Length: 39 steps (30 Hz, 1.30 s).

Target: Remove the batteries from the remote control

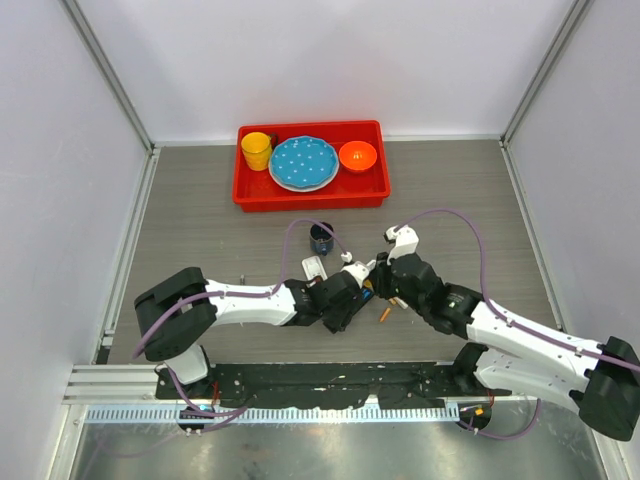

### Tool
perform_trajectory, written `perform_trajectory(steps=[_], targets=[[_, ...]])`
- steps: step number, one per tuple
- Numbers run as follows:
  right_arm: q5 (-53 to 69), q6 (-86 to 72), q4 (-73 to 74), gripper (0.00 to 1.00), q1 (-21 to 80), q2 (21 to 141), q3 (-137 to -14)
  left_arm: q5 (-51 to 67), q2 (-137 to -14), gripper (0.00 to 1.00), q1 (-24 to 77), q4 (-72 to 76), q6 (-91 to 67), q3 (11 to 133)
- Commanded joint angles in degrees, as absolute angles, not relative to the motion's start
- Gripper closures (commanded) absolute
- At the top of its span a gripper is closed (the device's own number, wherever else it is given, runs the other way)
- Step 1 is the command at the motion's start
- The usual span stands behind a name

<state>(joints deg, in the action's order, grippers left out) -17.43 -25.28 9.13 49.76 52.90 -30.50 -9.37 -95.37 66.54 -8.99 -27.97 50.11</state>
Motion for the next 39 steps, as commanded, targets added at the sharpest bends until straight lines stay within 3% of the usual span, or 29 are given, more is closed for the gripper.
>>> perform_trajectory(steps=[1, 17, 39], targets=[[-26.01, -21.45, 10.37, 0.99, 51.41, 52.03, -33.05, -5.01, -99.93, 1.0, 66.8, -14.59, -29.09, 46.23], [-15.21, -23.55, 3.43, 0.99, 51.86, 46.84, -28.92, -5.71, -99.32, 1.0, 66.8, -14.59, -29.71, 45.61], [-11.69, -26.19, 5.62, 0.99, 51.86, 47.72, -25.84, -5.98, -99.4, 1.0, 66.8, -14.15, -29.36, 45.53]])
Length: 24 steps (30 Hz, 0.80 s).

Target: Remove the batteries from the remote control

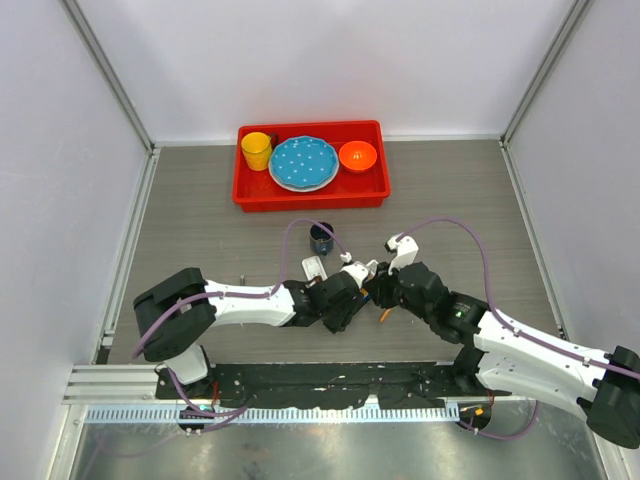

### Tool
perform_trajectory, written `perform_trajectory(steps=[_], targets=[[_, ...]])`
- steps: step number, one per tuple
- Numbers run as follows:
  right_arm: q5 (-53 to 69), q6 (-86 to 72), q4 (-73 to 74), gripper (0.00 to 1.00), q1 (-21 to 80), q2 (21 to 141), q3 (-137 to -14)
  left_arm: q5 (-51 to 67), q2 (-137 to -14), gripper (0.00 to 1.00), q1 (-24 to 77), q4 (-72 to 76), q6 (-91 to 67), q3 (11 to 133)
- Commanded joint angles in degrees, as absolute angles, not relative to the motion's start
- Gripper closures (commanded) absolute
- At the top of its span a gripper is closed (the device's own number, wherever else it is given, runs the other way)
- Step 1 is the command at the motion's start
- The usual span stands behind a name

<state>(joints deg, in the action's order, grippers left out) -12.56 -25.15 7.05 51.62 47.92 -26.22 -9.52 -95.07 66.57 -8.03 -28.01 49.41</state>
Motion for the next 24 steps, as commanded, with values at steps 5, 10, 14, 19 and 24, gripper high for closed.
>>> perform_trajectory(steps=[5, 10, 14, 19, 24], targets=[[-14.06, -25.66, 6.24, 0.99, 51.86, 47.82, -25.75, -5.98, -99.49, 1.0, 66.8, -14.33, -29.27, 45.62], [-17.13, -25.05, 8.0, 0.99, 51.77, 46.94, -26.28, -5.8, -99.41, 1.0, 66.8, -14.24, -29.18, 45.53], [-17.4, -24.96, 8.44, 0.99, 51.77, 44.92, -26.89, -5.8, -99.67, 1.0, 66.8, -14.15, -29.09, 45.62], [-16.79, -25.22, 8.44, 0.99, 51.77, 43.51, -27.42, -5.63, -99.93, 1.0, 66.8, -14.06, -29.09, 45.79], [-15.56, -25.31, 7.12, 0.99, 51.77, 45.09, -26.37, -5.54, -100.02, 1.0, 66.8, -13.89, -29.18, 45.62]])
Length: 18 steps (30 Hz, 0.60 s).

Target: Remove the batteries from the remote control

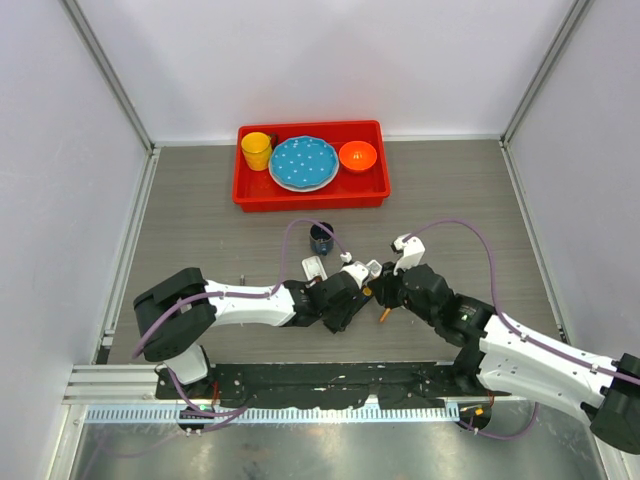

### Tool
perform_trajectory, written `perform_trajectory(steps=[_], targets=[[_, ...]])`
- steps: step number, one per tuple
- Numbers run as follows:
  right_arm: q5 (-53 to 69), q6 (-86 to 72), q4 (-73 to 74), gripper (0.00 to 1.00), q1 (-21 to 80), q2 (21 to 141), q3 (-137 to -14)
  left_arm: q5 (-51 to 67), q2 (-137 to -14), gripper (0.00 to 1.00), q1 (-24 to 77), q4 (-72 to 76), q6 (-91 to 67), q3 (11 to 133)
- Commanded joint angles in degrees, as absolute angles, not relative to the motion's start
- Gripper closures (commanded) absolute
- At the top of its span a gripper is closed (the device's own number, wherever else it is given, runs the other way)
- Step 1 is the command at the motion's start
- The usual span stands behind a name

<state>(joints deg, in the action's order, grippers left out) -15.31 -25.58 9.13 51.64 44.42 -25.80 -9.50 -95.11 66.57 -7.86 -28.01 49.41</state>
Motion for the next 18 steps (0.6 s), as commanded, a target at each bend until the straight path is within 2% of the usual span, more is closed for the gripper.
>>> perform_trajectory(steps=[1, 18], targets=[[-15.3, -25.4, 6.68, 0.99, 51.77, 45.35, -25.67, -5.54, -100.02, 1.0, 66.8, -13.89, -29.18, 45.62], [-13.01, -24.87, 9.22, 0.99, 51.77, 47.81, -26.45, -5.63, -99.93, 1.0, 66.8, -13.45, -29.44, 45.0]])
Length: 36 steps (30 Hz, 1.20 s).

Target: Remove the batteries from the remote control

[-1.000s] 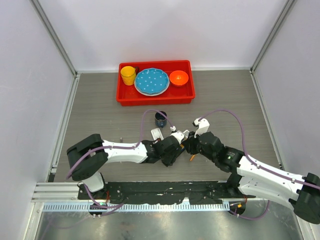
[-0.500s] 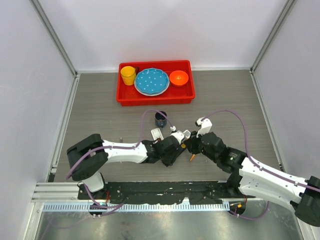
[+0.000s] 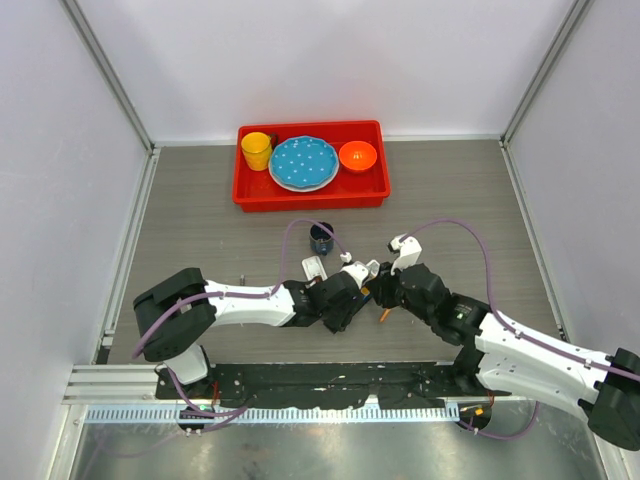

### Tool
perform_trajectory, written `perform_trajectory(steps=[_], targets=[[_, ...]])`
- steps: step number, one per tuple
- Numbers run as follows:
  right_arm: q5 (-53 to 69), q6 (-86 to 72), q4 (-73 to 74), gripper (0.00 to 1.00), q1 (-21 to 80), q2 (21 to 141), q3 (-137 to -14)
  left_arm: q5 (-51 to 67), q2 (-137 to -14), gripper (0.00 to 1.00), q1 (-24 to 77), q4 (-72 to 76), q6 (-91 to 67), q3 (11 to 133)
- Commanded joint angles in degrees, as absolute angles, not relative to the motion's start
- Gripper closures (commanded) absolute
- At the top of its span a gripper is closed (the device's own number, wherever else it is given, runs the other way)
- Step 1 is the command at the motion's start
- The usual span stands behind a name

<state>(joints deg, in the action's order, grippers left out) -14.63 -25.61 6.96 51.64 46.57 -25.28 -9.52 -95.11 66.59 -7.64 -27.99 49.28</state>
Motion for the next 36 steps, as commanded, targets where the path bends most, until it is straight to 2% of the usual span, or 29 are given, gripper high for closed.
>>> perform_trajectory(steps=[1, 36], targets=[[-12.83, -24.79, 9.92, 0.99, 51.77, 47.9, -26.89, -5.63, -99.93, 1.0, 66.8, -13.45, -29.53, 45.0], [-14.68, -25.84, 14.77, 0.99, 51.77, 46.32, -29.62, -6.77, -99.49, 1.0, 66.8, -13.45, -29.71, 43.94]])
